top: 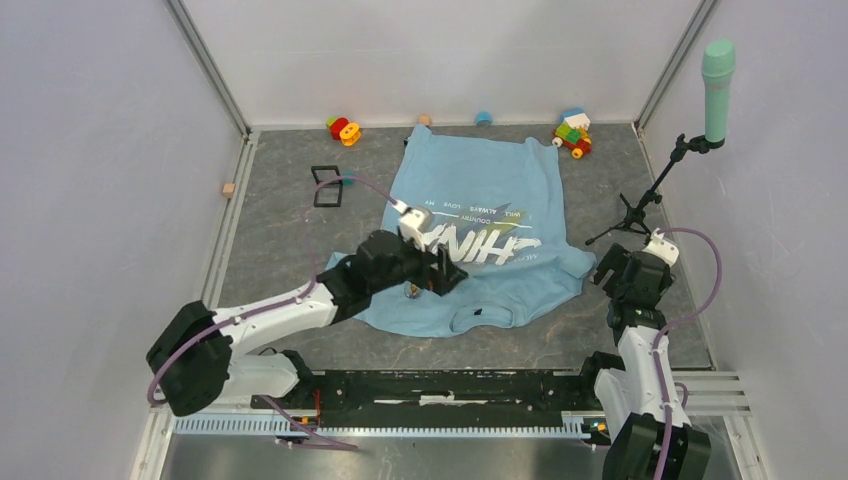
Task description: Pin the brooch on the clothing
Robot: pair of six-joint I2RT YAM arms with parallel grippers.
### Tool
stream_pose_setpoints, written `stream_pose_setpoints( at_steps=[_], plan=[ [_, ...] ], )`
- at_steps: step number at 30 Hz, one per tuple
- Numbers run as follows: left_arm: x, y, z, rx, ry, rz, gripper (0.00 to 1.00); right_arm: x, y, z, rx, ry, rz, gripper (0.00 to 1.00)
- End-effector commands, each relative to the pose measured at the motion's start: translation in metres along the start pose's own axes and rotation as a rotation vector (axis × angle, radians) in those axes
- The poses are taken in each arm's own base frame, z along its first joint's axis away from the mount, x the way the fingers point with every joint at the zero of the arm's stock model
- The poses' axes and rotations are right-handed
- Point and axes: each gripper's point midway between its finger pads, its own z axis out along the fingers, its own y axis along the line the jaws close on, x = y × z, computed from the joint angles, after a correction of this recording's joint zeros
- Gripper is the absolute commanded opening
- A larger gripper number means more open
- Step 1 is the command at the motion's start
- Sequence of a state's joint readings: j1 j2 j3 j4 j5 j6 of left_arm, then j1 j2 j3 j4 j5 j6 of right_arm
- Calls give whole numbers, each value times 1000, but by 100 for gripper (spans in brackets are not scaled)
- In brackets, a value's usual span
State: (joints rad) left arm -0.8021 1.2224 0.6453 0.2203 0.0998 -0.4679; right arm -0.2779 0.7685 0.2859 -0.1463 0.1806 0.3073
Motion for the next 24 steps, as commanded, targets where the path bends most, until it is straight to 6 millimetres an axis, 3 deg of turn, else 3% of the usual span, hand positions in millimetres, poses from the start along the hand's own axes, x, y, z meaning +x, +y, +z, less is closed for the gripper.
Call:
stream_pose_setpoints(
  at_steps=[1,7,11,13,16,20,24],
  plan=[
    [24,-66,19,167,17,178,98,-22,0,-6,5,-60,11,95],
    [83,-138,52,265,117,270,95,-21,-8,-10,51,-23,-17,97],
    [110,-152,73,243,110,351,90,-27,-5,-13,31,-44,-11,98],
    [120,-150,85,220,134,358,86,-30,-2,-14,18,-48,-10,98],
    [139,-146,102,192,183,361,68,-30,-1,-14,12,-47,-7,98],
    [158,-127,114,85,220,405,65,-29,-1,-15,8,-46,-11,98],
    [159,-108,120,-12,207,442,64,-30,1,-16,-4,-53,-12,98]
  ],
)
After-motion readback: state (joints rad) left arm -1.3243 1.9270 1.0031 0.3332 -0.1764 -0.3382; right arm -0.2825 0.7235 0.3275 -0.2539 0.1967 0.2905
